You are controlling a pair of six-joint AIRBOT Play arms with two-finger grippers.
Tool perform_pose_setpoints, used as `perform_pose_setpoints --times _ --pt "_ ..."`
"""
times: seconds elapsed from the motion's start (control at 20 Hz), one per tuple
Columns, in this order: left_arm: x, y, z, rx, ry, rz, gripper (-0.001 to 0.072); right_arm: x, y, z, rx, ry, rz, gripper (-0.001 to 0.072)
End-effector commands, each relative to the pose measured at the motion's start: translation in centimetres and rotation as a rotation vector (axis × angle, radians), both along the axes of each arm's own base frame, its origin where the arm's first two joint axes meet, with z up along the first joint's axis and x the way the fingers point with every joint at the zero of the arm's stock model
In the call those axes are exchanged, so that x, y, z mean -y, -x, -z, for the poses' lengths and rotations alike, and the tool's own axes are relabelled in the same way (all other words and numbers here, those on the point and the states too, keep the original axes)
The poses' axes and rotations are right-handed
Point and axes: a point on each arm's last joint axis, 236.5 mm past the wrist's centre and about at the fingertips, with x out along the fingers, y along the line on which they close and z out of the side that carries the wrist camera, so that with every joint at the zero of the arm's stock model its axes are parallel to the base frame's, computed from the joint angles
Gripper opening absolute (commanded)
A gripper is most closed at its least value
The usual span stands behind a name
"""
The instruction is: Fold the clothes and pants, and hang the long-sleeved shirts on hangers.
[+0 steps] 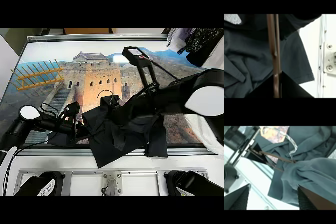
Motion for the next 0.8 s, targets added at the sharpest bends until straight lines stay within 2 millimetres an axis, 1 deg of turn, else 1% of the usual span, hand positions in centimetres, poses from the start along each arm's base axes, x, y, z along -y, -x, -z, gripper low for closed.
perform_pose_setpoints --times 0.0,0.05,0.2,0.3,0.35,0.45,0.55,0.6,0.75 --pt "0.0 0.0 0.0 0.001 0.0 0.0 0.0013 1.8 0.8 -1.7 0.077 -0.051 -0.195 0.0638" --pt "0.0 0.0 0.0 0.001 0.0 0.0 0.0013 2.7 0.4 -1.9 0.097 -0.056 -0.215 0.0638" --pt "0.0 0.0 0.0 0.0 0.0 0.001 0.0013 5.2 -2.0 -1.7 0.117 -0.033 -0.144 0.0637" --pt "0.0 0.0 0.0 0.0 0.0 0.001 0.0013 6.3 -3.0 -1.6 0.178 -0.009 -0.174 0.0638" --pt "0.0 0.0 0.0 0.0 0.0 0.001 0.0013 6.9 -3.1 -1.5 0.217 0.012 -0.219 0.0638" --pt "0.0 0.3 0.0 -0.008 0.002 0.01 0.0013 8.4 -3.1 -0.8 0.232 0.012 -0.282 0.0638" --pt "0.0 0.4 -0.1 -0.012 0.003 0.014 0.0013 9.8 -3.0 -0.2 0.223 -0.079 -0.336 0.0638" --pt "0.0 0.4 -0.1 -0.012 0.002 0.014 0.0013 10.7 -3.4 0.0 0.232 -0.142 -0.339 0.0638" --pt "0.0 0.4 -0.1 -0.013 0.002 0.015 0.0013 14.4 -4.9 1.7 0.304 -0.269 -0.316 0.0637"
